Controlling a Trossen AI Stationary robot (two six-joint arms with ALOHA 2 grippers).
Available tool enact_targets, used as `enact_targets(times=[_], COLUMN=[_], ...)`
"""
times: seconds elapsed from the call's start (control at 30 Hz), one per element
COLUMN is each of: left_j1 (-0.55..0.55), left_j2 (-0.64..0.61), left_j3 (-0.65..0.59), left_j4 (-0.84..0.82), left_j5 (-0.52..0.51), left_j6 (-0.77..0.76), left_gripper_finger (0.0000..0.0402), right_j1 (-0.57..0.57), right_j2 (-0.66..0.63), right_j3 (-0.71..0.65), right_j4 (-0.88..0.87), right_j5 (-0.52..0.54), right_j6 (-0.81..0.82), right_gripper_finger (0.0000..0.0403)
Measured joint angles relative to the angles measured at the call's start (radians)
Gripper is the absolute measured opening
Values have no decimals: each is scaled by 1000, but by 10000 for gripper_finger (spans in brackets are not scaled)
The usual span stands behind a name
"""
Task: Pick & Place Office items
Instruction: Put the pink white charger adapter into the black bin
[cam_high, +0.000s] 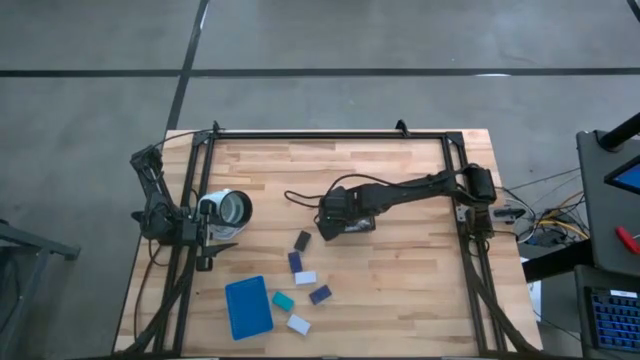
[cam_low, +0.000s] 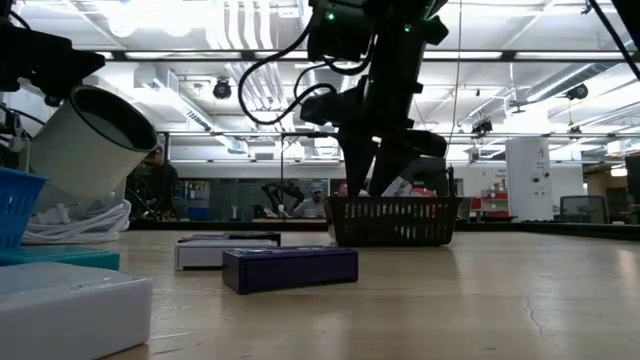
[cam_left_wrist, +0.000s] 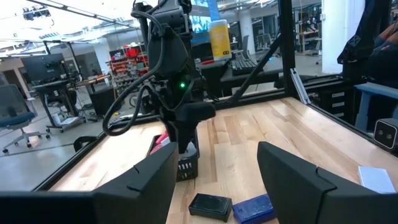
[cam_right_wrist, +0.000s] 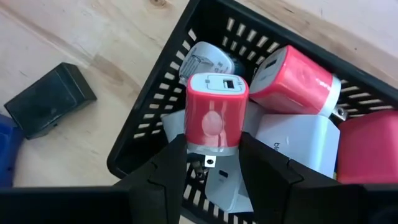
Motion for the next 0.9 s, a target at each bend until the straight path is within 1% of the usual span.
enact_targets(times=[0.53, 0.7, 0.9], left_j1=[0, 0, 0], left_j2=[0, 0, 0], left_j3=[0, 0, 0], left_j4=[0, 0, 0], left_j5=[0, 0, 0], left_j6=[0, 0, 0], left_gripper_finger=[225, 225, 225], right_j1=[1, 2, 2], right_j2=[1, 0, 0], right_j3=[1, 1, 0], right_j4=[7, 11, 11], right_j5=[-7, -45, -53], right_j6=[-8, -19, -23], right_gripper_finger=[134, 153, 184])
